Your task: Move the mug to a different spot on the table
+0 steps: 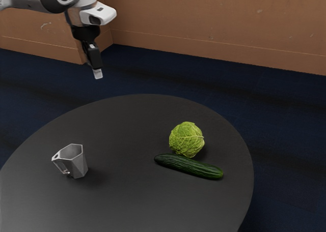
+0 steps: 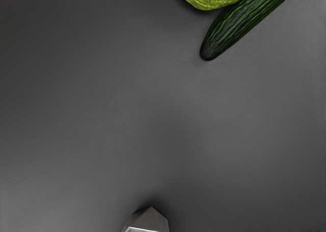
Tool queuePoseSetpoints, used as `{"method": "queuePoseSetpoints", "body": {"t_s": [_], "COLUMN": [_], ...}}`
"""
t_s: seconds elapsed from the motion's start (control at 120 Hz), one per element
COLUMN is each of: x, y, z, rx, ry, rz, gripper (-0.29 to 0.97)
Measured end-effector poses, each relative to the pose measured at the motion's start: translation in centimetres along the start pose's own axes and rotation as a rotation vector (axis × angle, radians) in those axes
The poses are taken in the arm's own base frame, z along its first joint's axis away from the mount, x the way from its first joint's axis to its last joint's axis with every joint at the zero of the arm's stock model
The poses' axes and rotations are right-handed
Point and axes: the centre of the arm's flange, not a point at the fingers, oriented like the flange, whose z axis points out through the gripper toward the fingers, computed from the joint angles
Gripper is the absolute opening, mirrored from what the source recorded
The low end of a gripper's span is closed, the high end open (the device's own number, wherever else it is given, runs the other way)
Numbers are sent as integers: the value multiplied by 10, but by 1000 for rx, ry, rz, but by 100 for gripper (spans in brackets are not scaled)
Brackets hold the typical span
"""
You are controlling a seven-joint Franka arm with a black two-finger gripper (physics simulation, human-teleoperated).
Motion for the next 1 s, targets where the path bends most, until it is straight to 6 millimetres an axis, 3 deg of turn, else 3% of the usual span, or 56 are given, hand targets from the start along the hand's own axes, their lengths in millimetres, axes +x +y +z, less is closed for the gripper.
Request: {"method": "queuePoseSetpoints", "body": {"t_s": [0.25, 0.367, 0.475, 0.575, 0.667, 0.808, 1.0], "x": [5, -3, -43, -93, -108, -146, -176], "y": [8, 13, 34, 30, 25, 29, 30], "z": [3, 11, 25, 36, 45, 82, 130], "rx": [-5, -23, -55, -78, -92, -100, -30], "ry": [-6, -26, -61, -80, -91, -100, -92], "rz": [45, 53, 50, -12, -28, -37, 80], "gripper": [68, 68, 68, 68, 68, 68, 68]}}
